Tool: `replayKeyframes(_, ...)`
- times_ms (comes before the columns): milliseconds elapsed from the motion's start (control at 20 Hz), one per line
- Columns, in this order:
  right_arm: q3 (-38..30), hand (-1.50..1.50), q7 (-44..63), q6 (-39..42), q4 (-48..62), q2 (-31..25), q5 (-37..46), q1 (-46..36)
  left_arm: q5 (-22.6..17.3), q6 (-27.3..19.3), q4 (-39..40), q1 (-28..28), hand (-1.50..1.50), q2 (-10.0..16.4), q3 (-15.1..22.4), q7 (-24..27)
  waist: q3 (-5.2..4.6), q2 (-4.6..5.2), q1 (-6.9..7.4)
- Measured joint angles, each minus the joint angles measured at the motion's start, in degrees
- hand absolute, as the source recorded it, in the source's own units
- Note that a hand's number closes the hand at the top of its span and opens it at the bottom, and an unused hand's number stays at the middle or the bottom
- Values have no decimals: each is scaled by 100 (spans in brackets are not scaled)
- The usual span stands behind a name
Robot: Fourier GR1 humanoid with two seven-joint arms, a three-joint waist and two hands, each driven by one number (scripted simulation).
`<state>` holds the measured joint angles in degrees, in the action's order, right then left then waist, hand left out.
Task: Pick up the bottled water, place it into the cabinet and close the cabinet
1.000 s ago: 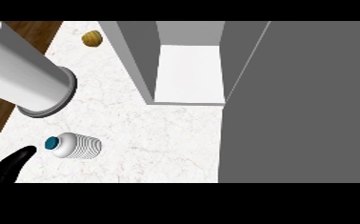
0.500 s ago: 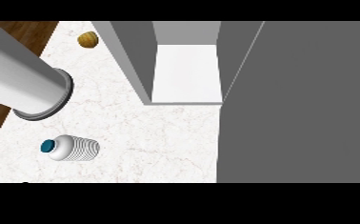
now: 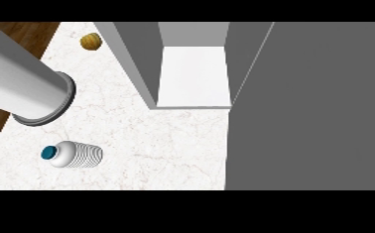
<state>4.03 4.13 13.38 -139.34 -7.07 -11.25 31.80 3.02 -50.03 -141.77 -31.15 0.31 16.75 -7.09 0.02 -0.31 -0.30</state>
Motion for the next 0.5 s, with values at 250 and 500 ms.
replayKeyframes(250, -43, -150, -340, 248, -14, 3, 16, 434, 2, -168, 63, -152, -150, 27, 268, 279, 0, 0, -14)
replayKeyframes(500, 58, -150, -708, 443, -39, 96, 45, 883, -79, -274, 181, -211, -150, -4, 347, 479, -3, -2, -26)
